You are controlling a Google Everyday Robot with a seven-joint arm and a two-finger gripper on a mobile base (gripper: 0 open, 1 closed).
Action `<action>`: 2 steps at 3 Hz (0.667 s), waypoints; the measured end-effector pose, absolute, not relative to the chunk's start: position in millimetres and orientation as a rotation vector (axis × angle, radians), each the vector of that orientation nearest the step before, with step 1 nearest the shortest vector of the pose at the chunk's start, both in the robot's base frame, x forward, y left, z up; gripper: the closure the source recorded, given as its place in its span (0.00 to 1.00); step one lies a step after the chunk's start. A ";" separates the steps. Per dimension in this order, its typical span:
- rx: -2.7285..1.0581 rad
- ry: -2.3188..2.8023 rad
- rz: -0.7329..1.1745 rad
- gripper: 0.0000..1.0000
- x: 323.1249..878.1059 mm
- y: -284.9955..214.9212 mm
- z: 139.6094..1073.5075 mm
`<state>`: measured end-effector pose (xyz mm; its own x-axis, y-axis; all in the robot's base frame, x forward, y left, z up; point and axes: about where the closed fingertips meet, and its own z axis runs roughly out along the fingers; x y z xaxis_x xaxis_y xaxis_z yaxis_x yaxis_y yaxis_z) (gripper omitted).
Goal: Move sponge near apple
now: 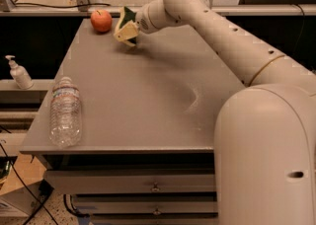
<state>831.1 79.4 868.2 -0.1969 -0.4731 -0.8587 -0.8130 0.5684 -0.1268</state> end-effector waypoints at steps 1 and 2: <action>-1.061 1.846 0.457 0.36 837.5 92.3 865.6; -1.069 1.836 0.459 0.13 840.7 98.2 869.9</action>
Offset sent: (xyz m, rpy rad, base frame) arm 0.0147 0.0196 0.0139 0.0038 -0.0157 0.0246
